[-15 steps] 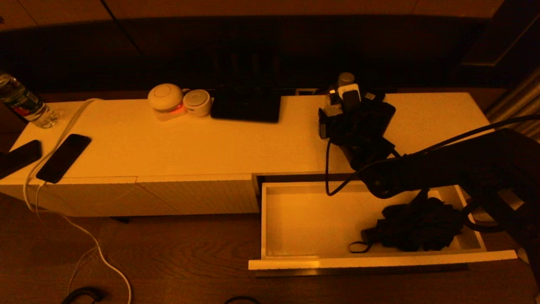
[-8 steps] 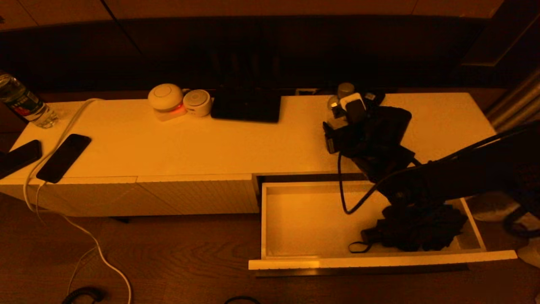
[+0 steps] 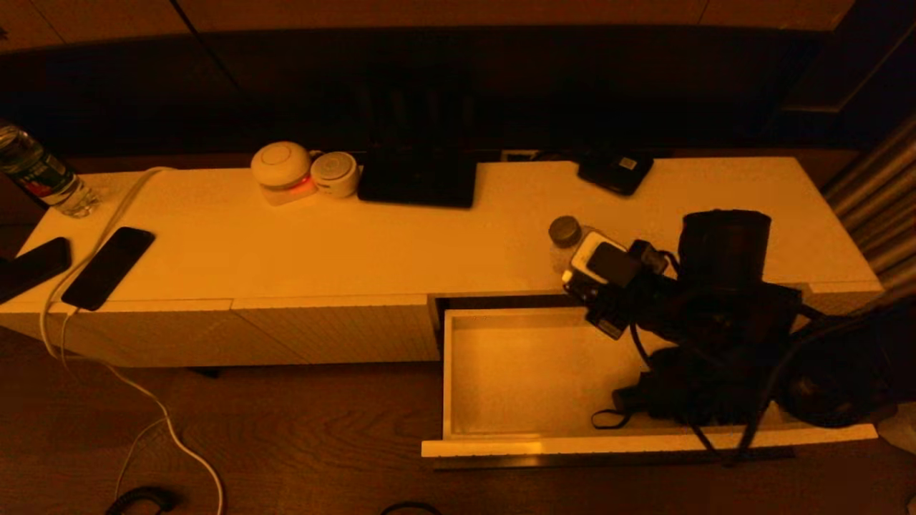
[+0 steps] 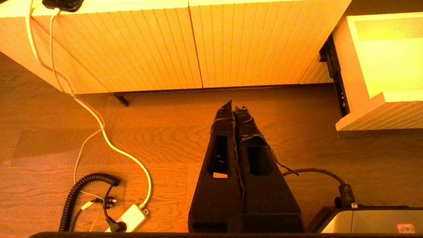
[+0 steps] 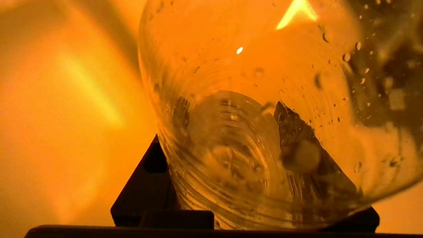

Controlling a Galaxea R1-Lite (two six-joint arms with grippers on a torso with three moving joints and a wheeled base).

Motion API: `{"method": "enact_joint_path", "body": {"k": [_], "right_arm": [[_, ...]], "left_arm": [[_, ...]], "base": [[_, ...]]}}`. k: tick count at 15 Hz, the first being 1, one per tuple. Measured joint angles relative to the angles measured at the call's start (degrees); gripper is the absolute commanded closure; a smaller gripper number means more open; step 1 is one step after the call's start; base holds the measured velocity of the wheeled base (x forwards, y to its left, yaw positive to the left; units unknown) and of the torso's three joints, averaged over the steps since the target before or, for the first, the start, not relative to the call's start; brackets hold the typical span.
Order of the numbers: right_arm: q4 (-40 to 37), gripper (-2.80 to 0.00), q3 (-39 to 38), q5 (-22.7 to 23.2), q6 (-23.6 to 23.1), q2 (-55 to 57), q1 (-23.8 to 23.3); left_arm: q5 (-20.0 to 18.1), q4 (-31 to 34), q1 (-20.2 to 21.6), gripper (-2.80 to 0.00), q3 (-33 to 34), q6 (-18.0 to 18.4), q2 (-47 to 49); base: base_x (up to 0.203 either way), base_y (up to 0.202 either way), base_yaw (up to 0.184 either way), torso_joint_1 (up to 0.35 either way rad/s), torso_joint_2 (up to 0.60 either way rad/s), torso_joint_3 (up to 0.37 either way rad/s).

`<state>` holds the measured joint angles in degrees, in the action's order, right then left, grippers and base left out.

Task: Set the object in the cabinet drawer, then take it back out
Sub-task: Put the mineral water in the drawer

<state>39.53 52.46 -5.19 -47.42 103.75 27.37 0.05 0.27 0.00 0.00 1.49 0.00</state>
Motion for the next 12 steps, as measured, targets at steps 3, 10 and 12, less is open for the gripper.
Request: {"method": "enact_joint_path", "body": {"k": [3,10,12], "right_arm": [[-8.4,0.0,-5.3,0.5,-9.5,-4.1,-0.5],[-19.4,0.0,-9.5,4.9,-20.0,-3.8,-2.6],[-23.2,0.0,-8.8,5.2,-23.6,-2.2,-3.7]], "left_arm": [[0.0,0.0,0.0,0.0,0.0,0.0,0.0],[0.0,0.0,0.0,0.0,0.0,0.0,0.0],[0.0,0.0,0.0,0.0,0.0,0.0,0.0]], "base": [[0.0,0.0,0.0,0.0,0.0,0.0],[0.0,0.0,0.0,0.0,0.0,0.0],[0.0,0.0,0.0,0.0,0.0,0.0]]}}
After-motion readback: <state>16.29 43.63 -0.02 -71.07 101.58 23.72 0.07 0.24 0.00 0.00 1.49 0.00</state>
